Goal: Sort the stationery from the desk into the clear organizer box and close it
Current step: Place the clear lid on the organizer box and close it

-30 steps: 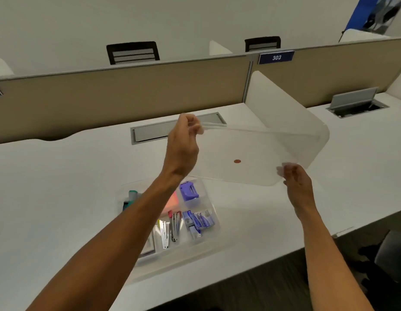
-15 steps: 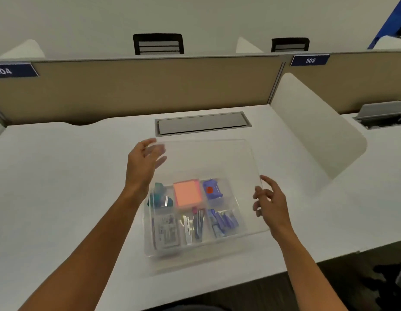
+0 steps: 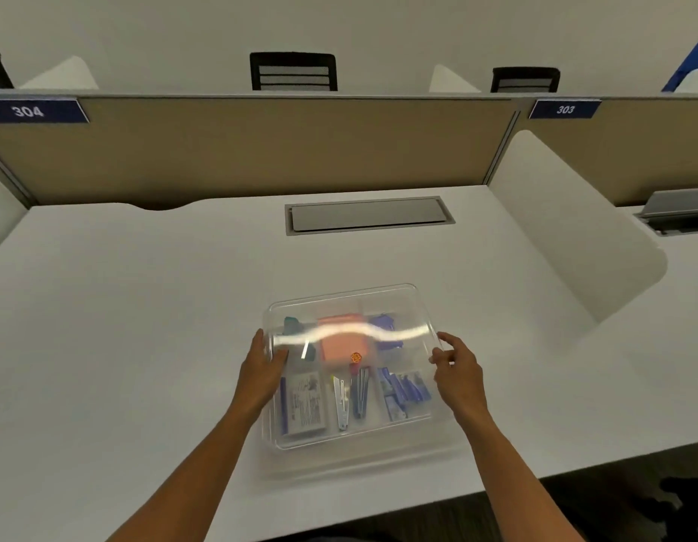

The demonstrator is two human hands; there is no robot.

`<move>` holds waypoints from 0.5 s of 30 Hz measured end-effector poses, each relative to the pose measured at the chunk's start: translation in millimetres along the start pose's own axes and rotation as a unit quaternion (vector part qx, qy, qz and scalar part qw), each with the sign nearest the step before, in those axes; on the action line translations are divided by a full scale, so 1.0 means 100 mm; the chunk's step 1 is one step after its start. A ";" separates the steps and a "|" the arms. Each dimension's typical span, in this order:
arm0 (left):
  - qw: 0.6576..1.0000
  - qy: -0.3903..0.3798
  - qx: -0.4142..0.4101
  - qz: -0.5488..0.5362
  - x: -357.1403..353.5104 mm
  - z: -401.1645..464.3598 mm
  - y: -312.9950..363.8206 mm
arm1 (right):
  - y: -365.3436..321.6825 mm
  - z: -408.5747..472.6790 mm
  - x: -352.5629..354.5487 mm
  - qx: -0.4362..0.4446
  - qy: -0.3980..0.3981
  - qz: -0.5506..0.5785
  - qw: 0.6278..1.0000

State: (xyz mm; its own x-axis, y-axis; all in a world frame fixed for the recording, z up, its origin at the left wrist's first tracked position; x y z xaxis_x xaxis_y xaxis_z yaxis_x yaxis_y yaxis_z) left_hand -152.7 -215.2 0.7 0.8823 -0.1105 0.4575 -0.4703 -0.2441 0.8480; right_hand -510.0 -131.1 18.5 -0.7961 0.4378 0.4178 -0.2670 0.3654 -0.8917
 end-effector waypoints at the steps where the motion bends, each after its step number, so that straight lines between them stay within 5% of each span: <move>1: 1.000 0.003 -0.001 -0.001 0.00 -0.01 0.01 | -0.02 0.01 0.00 0.002 0.005 -0.020 1.000; 15: 0.997 0.065 -0.023 0.034 0.06 0.05 0.04 | 0.14 0.05 -0.39 0.030 -0.058 -0.110 0.992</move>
State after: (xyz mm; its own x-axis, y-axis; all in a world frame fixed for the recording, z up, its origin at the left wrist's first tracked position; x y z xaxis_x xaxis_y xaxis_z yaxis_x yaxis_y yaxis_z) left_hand -149.4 -221.3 5.2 0.8398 0.0005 0.5429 -0.5323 -0.1961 0.8235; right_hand -485.2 -147.6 -10.9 -0.7716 0.2545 0.5830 -0.4696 0.3903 -0.7919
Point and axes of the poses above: each hand's wrist, its own z-axis towards the middle knuckle, its own x-axis out of the back of the hand, y = z × x, the point moved 10 cm from there along z, towards the middle knuckle, and after that the axes turned 5 degrees about z, right-handed, at the moved point
